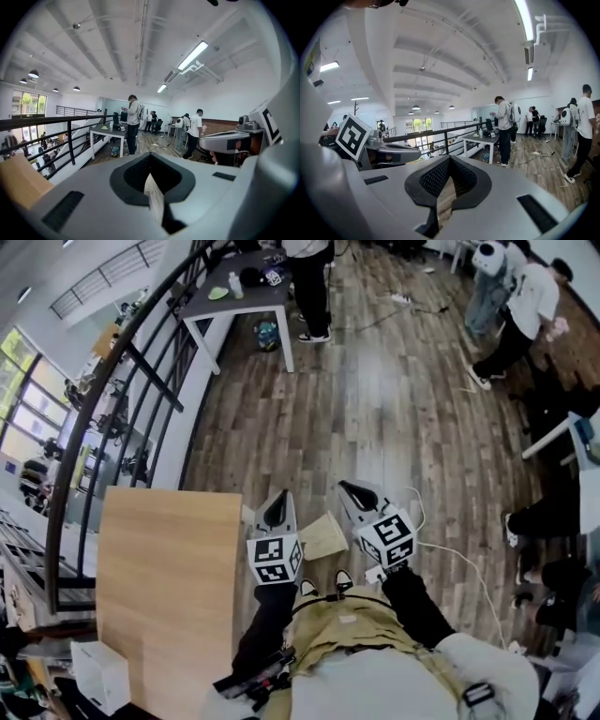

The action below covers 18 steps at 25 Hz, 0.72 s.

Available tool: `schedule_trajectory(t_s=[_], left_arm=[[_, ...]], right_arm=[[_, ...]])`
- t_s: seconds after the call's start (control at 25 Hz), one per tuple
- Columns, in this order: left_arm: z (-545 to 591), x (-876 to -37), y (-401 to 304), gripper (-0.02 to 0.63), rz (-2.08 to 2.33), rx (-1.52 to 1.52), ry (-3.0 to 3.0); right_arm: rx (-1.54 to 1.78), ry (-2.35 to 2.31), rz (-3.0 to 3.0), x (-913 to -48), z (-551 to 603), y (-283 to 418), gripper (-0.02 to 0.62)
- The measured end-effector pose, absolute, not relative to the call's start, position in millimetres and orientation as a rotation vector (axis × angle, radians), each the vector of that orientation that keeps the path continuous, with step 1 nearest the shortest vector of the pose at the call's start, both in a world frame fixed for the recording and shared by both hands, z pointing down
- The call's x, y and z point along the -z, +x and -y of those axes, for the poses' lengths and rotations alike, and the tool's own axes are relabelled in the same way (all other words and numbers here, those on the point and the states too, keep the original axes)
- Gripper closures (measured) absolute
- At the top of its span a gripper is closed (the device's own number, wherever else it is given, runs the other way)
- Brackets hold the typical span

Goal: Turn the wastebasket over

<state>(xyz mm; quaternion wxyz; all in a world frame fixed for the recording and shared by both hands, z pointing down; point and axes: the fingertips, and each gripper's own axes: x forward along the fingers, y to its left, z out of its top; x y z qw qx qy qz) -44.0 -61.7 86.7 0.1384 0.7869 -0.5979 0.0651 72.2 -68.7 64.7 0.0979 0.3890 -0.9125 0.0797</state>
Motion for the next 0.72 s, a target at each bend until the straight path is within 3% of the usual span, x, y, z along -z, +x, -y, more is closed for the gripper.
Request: schedule_trajectory(t_s=[0.4, 0.72], left_arm=[[56.4, 0.8, -56.6, 0.604, 1.885, -0.019, 2.337], [54.5, 35.5, -57.9, 0.604, 1.940, 0.040, 2.388]], right_arm=[[0.019, 1.254, 2.887, 38.8, 59.6, 63.8, 0.574], [0.113, 1.284, 2.943, 68.1, 61.2, 56.0, 0.575]])
